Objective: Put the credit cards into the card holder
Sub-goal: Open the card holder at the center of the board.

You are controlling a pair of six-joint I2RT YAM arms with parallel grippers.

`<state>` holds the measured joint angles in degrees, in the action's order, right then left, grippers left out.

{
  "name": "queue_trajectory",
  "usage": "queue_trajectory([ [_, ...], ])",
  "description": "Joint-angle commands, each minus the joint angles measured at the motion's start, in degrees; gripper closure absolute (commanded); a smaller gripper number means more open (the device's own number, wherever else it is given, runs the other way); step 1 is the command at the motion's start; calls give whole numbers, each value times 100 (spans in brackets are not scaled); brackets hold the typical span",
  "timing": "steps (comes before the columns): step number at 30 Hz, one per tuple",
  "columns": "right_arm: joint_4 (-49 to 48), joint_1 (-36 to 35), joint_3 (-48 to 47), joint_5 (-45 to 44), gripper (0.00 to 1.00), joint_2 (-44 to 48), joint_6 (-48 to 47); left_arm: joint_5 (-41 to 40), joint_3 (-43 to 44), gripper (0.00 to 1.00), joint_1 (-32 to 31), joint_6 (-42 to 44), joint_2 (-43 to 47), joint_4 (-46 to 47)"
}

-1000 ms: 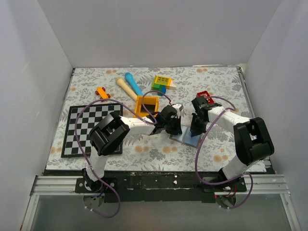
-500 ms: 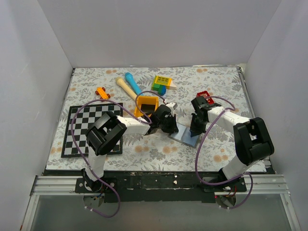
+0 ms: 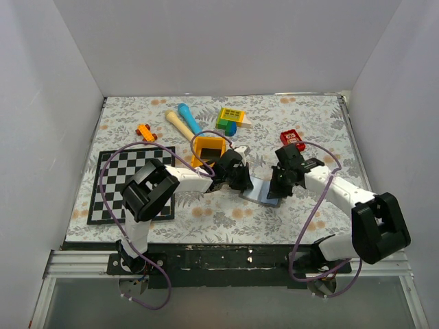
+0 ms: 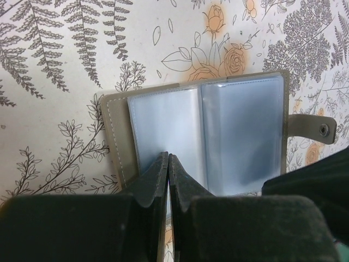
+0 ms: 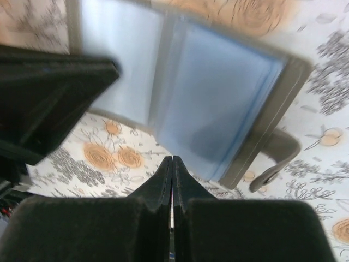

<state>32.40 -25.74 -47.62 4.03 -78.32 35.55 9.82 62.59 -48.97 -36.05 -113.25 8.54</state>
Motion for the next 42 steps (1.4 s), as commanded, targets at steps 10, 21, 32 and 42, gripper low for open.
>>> queue_trajectory([
  [10,178,-731,297,-701,99,-262,646,-350,-203,100,-51,-262,426,-810],
  [21,223,-731,-318,-1045,99,-1035,514,-367,-124,100,-60,-262,585,-827],
  [32,-410,-731,-222,-535,99,-1255,602,-385,306,100,-60,-7,207,-1021],
  [42,-586,-731,-169,-605,99,-1264,664,-323,728,100,-51,186,-188,-1021],
])
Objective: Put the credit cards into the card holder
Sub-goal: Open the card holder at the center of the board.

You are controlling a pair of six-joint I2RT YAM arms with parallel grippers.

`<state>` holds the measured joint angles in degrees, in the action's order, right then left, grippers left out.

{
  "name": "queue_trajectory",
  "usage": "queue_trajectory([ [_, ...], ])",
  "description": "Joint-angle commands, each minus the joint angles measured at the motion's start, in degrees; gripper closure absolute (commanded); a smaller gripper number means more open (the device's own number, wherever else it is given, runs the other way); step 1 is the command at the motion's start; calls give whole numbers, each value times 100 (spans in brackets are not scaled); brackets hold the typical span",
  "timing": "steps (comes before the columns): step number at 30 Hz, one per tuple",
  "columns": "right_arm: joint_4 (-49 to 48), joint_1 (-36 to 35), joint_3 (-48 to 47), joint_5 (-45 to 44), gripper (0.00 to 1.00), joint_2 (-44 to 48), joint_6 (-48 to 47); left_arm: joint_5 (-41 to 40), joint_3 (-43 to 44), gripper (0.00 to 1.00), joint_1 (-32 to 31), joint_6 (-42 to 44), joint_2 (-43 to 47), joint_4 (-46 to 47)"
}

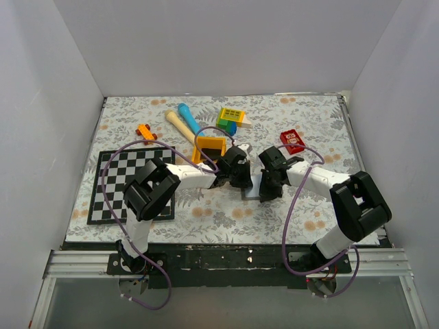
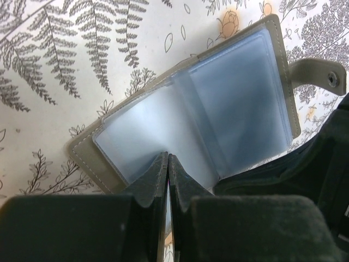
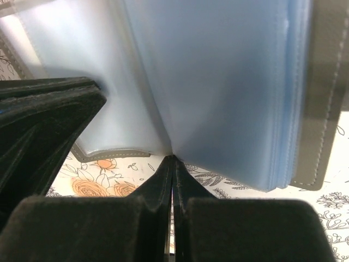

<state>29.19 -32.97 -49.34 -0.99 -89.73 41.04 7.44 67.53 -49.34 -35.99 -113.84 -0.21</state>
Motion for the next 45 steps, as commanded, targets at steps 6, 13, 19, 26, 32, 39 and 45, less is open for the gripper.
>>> queue_trajectory([
  [6,-265,1,-23,-261,99,-150,150,-67,498,100,-14,311,-244,-287],
  [13,-212,10,-32,-261,99,201,115,-234,340,100,-14,329,169,-375],
  [19,-54,36,-58,-261,99,807,-34,-427,261,100,-14,320,661,-419],
  [26,174,107,-251,-383,99,1230,-184,-551,489,100,-14,435,1004,-515],
  [32,193,317,-339,-577,99,1029,-254,-507,569,100,-14,444,934,-603],
  [39,-404,485,-515,-43,99,440,-658,-647,428,100,-5,452,1153,-629],
  [45,-765,476,-673,634,99,229,-922,-604,147,85,117,400,1566,-551],
])
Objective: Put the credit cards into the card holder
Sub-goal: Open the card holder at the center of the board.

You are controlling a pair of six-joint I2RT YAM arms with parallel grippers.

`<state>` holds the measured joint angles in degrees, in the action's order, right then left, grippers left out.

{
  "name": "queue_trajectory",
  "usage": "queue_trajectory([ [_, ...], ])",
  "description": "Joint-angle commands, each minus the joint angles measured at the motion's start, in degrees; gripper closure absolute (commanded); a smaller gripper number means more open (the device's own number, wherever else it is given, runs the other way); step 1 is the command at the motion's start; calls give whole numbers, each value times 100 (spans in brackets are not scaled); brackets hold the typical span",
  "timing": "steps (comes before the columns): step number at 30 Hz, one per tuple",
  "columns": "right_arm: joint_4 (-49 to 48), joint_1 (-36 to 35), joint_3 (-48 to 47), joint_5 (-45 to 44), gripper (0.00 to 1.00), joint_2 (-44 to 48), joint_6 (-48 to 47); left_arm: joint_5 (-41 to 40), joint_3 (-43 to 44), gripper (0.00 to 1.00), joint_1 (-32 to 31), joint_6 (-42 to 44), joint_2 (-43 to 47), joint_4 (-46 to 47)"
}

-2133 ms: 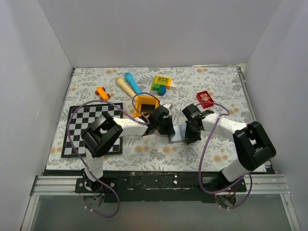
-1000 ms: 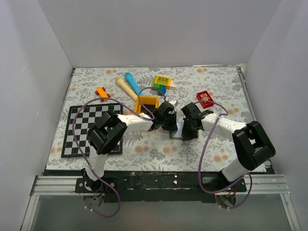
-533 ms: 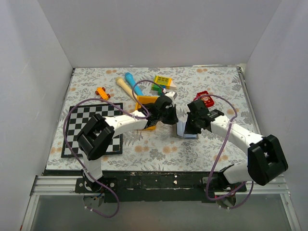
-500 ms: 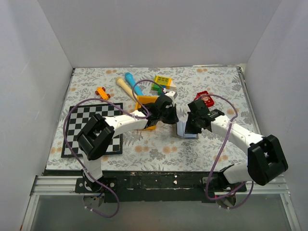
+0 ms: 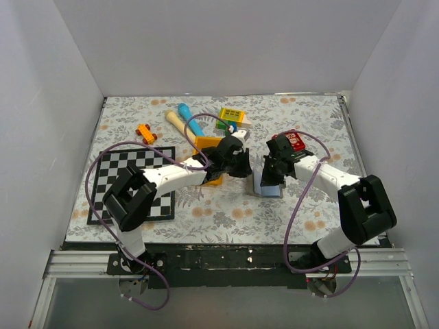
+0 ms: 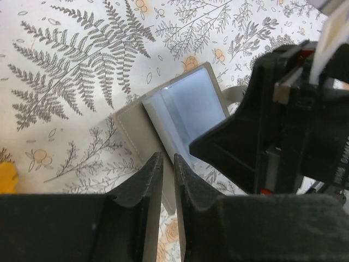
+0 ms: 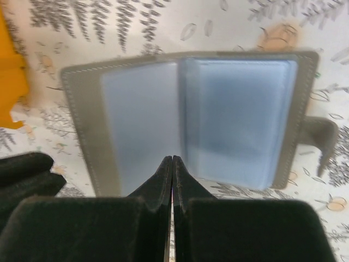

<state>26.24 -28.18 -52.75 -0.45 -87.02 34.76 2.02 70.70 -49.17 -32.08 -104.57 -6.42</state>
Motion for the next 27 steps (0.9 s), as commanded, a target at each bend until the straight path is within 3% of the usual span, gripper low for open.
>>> queue_trajectory([
  [1,-514,-3,-358,703,99,-86,-330,25,-266,81,161,-27,701,140],
  [4,-628,-3,-359,984,99,-174,-330,683,-503,72,477,-263,789,412],
  [8,-778,6,-289,1161,99,-306,-260,599,-566,31,628,-247,982,352],
  [10,-839,-3,-262,1222,99,-333,-233,388,-548,2,636,-150,1158,247],
  [18,-928,6,-332,1319,99,-552,-224,-280,-434,2,733,9,1966,-44],
  [24,-910,-3,-429,1319,99,-737,-233,-123,-381,2,909,455,2608,123],
  [27,-928,-3,-429,1319,99,-833,-233,-668,-372,2,953,501,2907,0],
])
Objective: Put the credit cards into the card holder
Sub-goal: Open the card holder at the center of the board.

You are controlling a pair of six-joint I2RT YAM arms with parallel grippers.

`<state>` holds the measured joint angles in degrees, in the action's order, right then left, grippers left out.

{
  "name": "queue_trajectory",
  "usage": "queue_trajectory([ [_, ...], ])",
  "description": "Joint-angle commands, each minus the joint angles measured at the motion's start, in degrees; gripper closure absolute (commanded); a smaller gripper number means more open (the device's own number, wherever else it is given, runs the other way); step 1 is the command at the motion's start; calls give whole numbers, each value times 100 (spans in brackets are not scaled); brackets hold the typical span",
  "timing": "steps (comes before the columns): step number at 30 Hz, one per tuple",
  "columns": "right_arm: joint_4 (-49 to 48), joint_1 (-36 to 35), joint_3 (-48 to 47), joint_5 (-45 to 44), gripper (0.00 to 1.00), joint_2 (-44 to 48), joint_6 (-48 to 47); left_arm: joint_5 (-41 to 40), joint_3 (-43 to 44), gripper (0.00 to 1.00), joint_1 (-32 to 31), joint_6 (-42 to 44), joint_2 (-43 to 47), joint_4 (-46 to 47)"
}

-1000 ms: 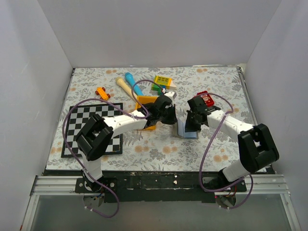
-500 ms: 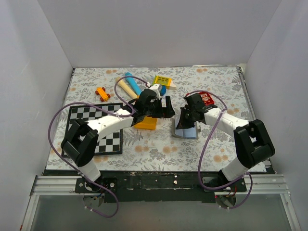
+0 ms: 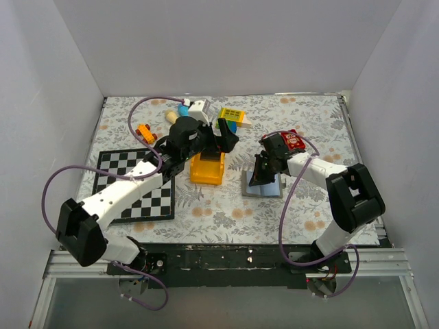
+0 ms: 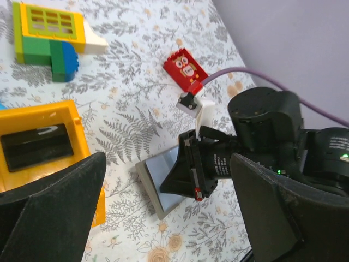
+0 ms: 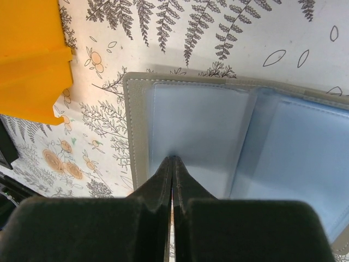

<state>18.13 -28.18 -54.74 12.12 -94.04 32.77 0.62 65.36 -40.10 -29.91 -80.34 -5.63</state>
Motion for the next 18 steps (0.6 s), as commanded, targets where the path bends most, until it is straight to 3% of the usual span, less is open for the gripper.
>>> queue_trajectory([
  [1,-134,-3,-213,62,99,-167,-34,-519,170,2,72,345,536,-105],
  [18,-196,-3,-98,-8,99,-379,-34,-950,108,2,99,363,616,-782],
])
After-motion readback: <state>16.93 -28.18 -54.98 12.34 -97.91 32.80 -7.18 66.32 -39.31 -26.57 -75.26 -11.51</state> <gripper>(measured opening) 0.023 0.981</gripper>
